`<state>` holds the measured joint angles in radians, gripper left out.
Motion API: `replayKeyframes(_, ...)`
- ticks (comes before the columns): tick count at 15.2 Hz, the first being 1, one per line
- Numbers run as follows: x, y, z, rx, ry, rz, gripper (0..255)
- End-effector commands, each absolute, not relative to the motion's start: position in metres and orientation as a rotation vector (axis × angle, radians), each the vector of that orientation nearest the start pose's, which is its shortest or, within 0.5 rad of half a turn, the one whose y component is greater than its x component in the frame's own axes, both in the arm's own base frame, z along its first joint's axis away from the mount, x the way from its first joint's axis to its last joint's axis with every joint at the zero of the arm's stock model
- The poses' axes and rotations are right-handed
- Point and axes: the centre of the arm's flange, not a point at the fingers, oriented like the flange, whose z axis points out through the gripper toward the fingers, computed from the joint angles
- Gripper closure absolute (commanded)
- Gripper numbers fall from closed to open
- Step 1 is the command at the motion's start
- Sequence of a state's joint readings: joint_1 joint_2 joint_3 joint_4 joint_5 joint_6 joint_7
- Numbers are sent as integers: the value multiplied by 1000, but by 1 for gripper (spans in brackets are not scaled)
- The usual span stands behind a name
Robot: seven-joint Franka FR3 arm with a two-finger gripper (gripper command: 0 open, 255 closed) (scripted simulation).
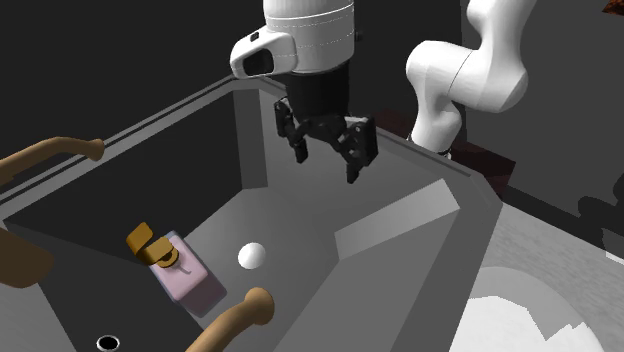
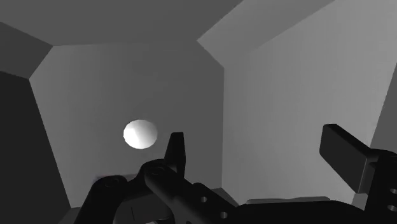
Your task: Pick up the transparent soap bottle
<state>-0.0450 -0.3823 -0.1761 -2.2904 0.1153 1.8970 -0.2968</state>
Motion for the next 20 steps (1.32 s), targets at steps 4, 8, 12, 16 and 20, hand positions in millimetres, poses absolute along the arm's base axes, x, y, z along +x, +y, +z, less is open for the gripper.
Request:
replayKeyframes(4, 474, -130, 485, -2947, -65, -117, 0)
replayKeyframes(8, 511, -160, 473, -2929, -56, -176, 0)
replayKeyframes(12, 549, -190, 462, -2910, -48, -234, 0)
replayKeyframes(16, 587, -220, 452, -2889, -39, -292, 0)
replayKeyframes(20, 614, -242, 440, -2874, -33, -333, 0)
